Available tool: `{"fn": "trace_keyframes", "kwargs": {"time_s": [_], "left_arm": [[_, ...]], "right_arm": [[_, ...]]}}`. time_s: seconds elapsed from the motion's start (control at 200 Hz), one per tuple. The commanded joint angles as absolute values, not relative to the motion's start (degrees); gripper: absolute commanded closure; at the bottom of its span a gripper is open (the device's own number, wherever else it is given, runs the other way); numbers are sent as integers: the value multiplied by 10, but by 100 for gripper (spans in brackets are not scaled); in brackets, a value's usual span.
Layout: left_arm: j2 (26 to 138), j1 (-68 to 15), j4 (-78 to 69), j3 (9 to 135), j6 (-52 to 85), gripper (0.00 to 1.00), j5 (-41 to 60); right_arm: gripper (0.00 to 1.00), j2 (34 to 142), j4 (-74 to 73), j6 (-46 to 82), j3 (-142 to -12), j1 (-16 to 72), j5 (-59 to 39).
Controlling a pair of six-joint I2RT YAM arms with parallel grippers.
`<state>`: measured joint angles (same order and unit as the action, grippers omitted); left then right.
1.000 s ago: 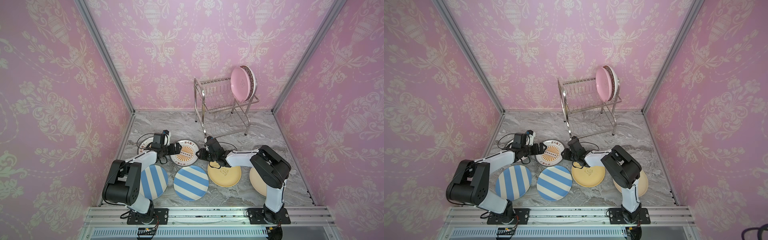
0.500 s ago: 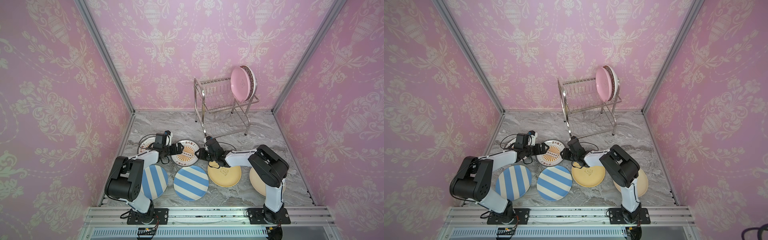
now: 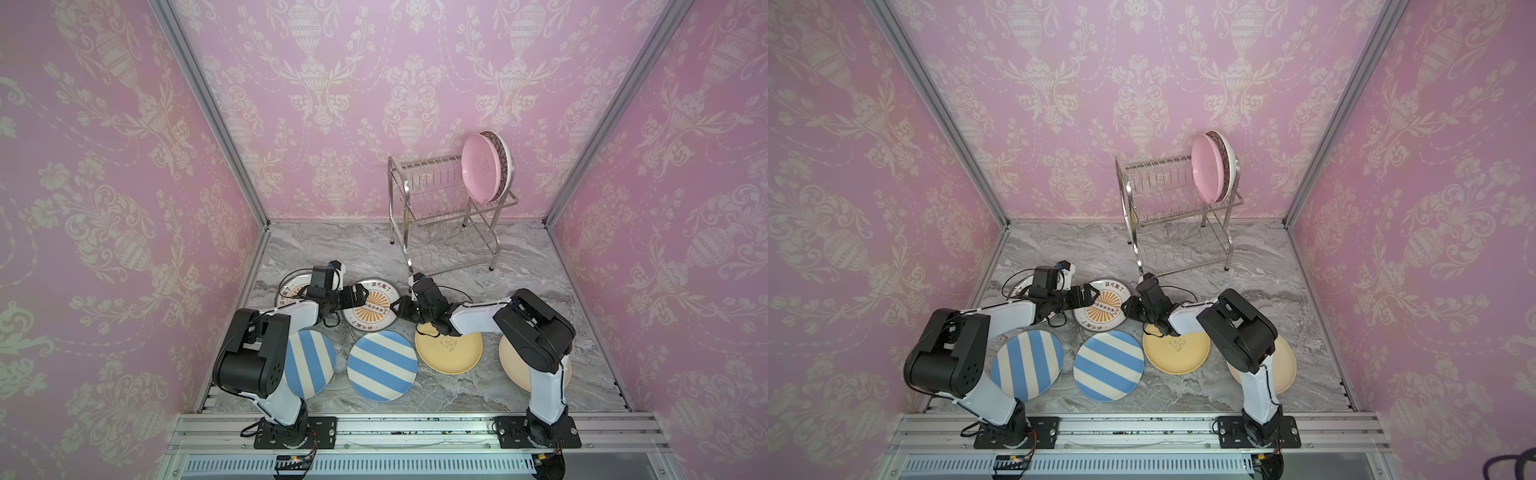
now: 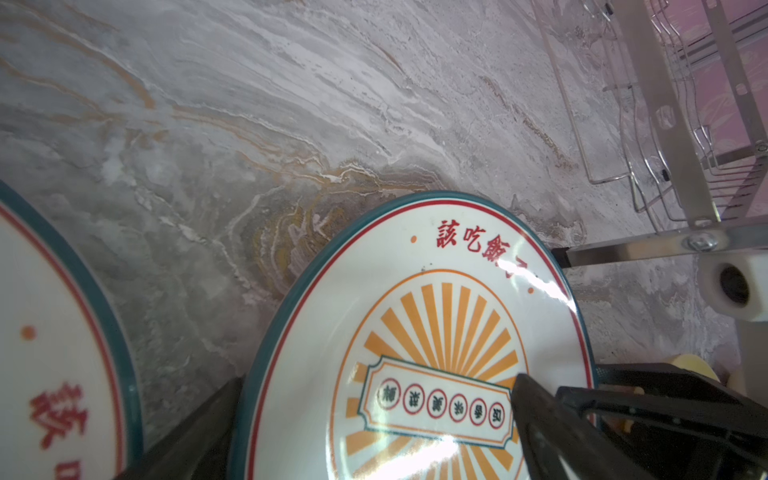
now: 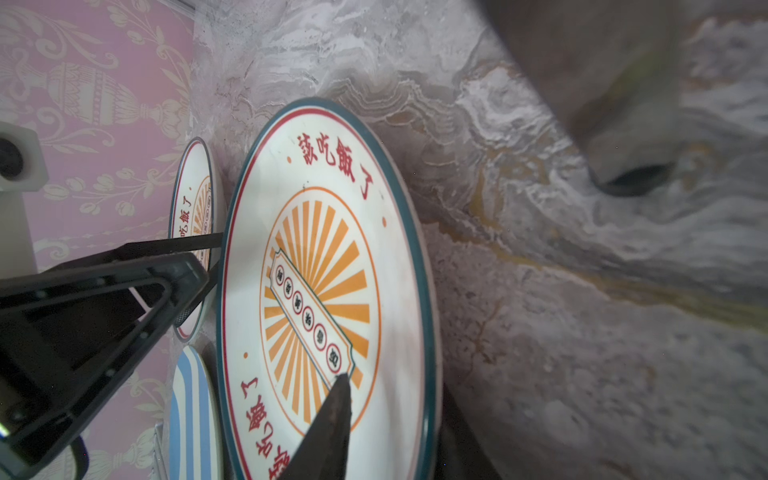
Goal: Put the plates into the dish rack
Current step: 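Close the right gripper on the sunburst plate edge and tilt it up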
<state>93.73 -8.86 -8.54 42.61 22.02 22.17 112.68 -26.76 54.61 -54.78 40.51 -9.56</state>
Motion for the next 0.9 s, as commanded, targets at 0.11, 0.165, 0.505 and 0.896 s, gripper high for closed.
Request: {"fn": "trace_keyframes", "kwargs": {"time_s": [0.11, 0.165, 0.505, 0.896], "left_arm": [[937, -100, -108, 424, 240, 1, 260], [935, -99, -106, 424, 238, 1, 258], [926, -100, -131, 400, 245, 1, 273], [896, -101, -110, 397, 229, 1, 254]], "right_arm": [[74, 1124, -370, 592, -522, 402, -113], [76, 1119, -372, 593, -519, 403, -109], [82, 1099, -361, 588, -512, 402, -100], [92, 1082, -357, 588, -508, 402, -100]]}}
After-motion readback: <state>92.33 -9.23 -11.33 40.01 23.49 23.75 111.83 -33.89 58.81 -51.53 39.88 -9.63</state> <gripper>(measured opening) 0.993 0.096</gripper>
